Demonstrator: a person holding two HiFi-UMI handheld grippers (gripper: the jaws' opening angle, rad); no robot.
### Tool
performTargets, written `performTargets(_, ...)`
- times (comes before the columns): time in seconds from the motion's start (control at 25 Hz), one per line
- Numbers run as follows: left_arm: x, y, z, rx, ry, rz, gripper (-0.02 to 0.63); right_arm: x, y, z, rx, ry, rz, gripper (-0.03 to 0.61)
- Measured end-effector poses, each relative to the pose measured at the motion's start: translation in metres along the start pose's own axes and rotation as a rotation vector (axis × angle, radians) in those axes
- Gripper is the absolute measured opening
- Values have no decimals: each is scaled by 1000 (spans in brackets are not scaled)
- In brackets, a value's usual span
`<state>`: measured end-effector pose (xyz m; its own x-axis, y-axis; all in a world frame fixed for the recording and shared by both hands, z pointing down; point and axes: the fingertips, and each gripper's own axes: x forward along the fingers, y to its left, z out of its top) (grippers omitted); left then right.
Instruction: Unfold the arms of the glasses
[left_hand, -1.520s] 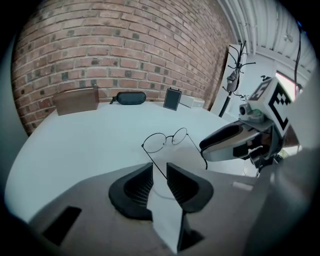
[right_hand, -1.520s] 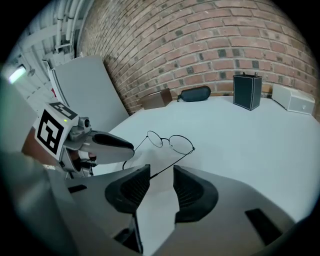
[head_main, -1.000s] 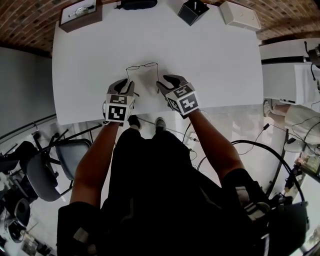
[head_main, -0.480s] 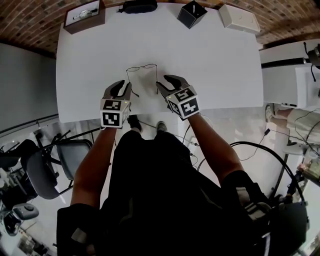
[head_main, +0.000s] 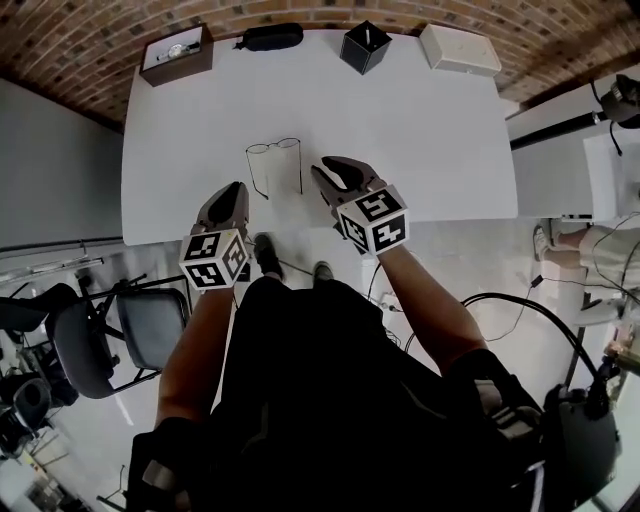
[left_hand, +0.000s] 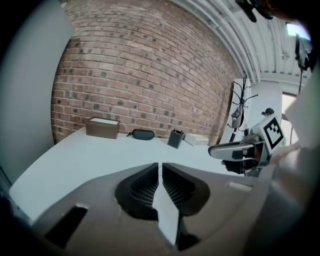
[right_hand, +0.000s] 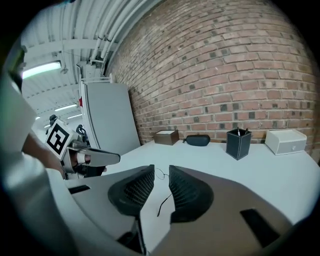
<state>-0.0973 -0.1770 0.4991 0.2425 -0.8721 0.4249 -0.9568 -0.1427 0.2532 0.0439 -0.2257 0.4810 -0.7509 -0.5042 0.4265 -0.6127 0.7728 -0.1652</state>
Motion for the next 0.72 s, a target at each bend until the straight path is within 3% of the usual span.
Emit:
performTargets(0.2, -33, -22, 29, -29, -115, 2, 12, -38, 6, 33, 0, -111, 3, 48)
performTargets(0.36, -54, -37, 36, 13, -141, -11, 11, -62, 12, 45, -7, -147, -14, 30)
performTargets(0.56, -82, -53, 51, -22, -159, -41, 11, -83, 19, 50, 4, -167, -47, 18)
performTargets(0.72, -98, -57, 76, 60, -196, -56, 11, -89, 24, 56, -51, -174, -129, 15)
